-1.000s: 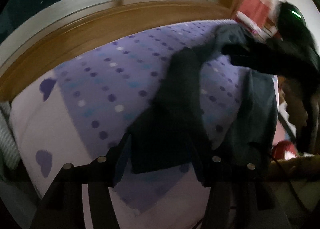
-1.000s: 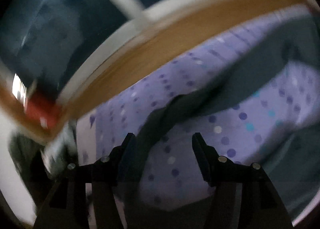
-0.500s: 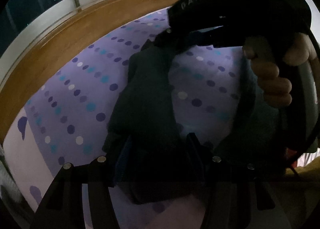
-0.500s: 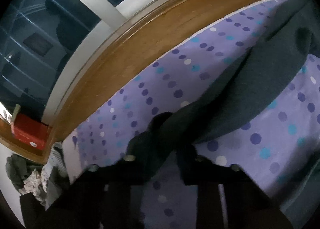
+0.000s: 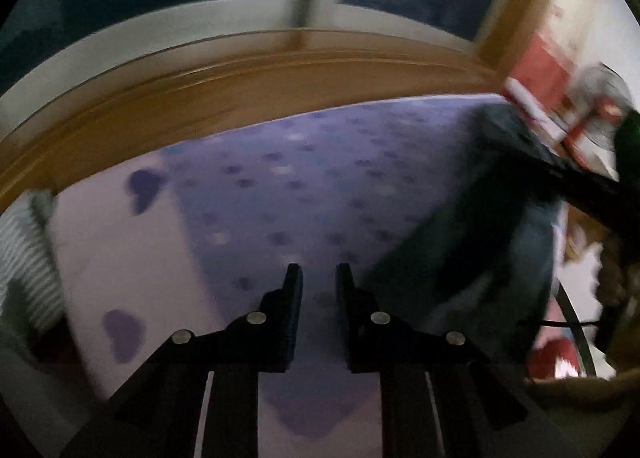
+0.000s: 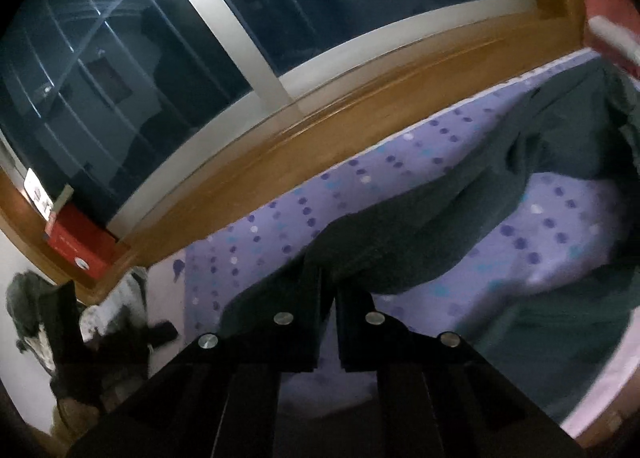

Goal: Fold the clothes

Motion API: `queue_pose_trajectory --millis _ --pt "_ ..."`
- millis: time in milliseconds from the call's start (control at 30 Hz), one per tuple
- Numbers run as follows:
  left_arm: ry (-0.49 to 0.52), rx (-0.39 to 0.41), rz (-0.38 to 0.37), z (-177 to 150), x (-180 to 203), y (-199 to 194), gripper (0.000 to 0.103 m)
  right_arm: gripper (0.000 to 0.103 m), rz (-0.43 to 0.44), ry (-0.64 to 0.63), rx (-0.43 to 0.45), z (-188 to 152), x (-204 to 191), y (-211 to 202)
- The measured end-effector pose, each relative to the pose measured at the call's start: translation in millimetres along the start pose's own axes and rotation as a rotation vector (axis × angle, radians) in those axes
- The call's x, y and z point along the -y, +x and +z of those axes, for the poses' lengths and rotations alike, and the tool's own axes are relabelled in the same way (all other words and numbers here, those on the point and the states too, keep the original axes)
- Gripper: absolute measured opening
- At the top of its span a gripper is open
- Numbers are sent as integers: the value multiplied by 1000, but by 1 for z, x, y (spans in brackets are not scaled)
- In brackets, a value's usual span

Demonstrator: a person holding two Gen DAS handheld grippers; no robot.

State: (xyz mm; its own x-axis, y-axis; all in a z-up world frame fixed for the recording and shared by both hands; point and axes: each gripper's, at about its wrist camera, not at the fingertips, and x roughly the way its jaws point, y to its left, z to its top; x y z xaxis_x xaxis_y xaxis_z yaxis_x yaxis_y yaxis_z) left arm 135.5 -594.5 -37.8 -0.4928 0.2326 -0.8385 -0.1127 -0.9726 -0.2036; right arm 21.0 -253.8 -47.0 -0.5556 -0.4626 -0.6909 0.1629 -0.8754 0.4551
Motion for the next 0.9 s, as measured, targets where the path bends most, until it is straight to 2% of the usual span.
queue_pose_trajectory --millis 100,233,367,533,700,767,800,833,867,900 --pt "-31 -26 16 -2 -15 5 18 5 -38 8 -22 -5 11 -1" --pt "147 10 -85 -5 20 -11 41 5 -44 69 -78 -15 30 22" --pt "374 0 -158 -3 86 -5 42 5 -18 66 -62 -16 27 23" --pt "527 -46 -244 2 146 29 42 5 11 41 -20 -9 16 13" --pt "610 -34 -182 9 175 56 42 5 33 49 8 -4 11 8" --pt "594 -63 -202 12 174 63 38 5 36 50 17 -3 9 7" --pt "577 -88 -229 13 171 66 26 5 36 49 20 -3 10 6" --pt "571 -96 -246 12 171 66 19 5 39 50 23 -2 10 4" --pt "581 -91 -260 11 171 61 19 5 41 52 27 -2 10 2" --pt "593 -85 -272 9 171 56 13 5 43 53 31 -1 10 -1"
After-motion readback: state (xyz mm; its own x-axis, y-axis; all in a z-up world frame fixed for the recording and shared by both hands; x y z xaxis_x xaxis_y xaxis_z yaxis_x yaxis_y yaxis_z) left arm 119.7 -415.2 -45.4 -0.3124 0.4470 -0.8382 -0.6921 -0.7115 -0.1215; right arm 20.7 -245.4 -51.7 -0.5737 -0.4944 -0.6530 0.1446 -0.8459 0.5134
